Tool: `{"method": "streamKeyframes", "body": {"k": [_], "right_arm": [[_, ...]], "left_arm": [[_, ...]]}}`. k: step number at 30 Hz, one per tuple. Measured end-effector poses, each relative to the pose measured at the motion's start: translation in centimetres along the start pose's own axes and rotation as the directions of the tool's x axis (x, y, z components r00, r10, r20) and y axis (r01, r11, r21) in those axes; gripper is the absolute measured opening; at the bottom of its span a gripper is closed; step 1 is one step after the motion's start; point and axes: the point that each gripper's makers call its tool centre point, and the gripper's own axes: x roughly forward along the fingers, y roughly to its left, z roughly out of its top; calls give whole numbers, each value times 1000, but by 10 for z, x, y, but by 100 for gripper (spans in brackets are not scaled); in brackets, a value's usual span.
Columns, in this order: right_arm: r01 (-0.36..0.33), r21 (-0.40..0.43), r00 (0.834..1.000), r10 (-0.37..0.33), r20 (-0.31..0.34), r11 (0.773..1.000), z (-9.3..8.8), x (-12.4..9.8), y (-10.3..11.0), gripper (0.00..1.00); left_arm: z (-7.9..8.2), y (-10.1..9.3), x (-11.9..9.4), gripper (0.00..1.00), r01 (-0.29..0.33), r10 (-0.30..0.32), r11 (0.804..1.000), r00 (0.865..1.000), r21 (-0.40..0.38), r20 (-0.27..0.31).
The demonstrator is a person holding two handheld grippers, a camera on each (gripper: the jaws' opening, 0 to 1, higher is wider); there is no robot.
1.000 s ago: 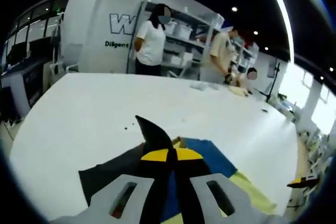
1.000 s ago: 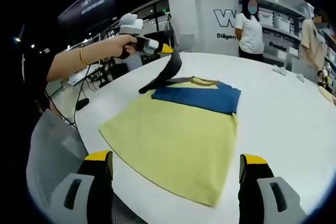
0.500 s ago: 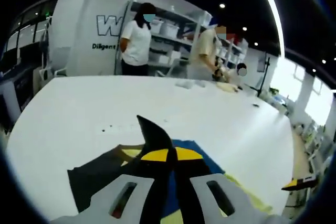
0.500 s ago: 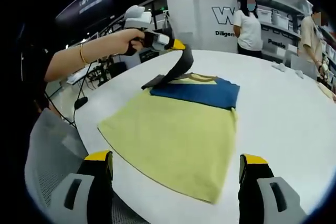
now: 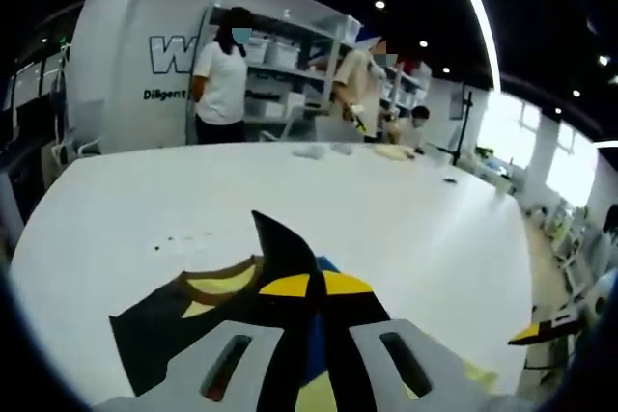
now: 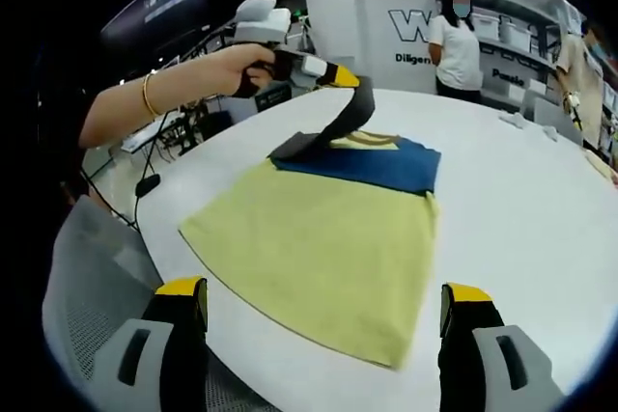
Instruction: Fold the garment on the visible template until the final outline fits inside the template.
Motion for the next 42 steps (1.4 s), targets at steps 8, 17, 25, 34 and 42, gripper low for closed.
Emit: {"method": "streamKeyframes", "body": {"k": [8, 17, 25, 34, 42], "right_arm": [[0, 4, 1000, 1, -10, 1000, -4, 1, 1, 99], [-3, 6, 1000, 3, -7, 1000, -4, 2, 2, 99], [-2, 18, 1000, 2, -2, 1000, -5, 4, 3, 99], [1, 37, 1000, -1, 0, 999, -9, 4, 1, 99], [9, 46, 1000, -9, 0, 999, -10, 3, -3, 99]], "left_arm": [[-14, -21, 5, 0, 43, -42, 998, 999, 44, -32], [-30, -37, 13, 0, 63, -59, 996, 996, 67, -65], [-49, -41, 22, 0, 54, -46, 996, 993, 77, -105], [-72, -42, 33, 0, 48, -33, 994, 988, 98, -149], [-84, -46, 39, 1, 74, -64, 996, 986, 58, -155]]}}
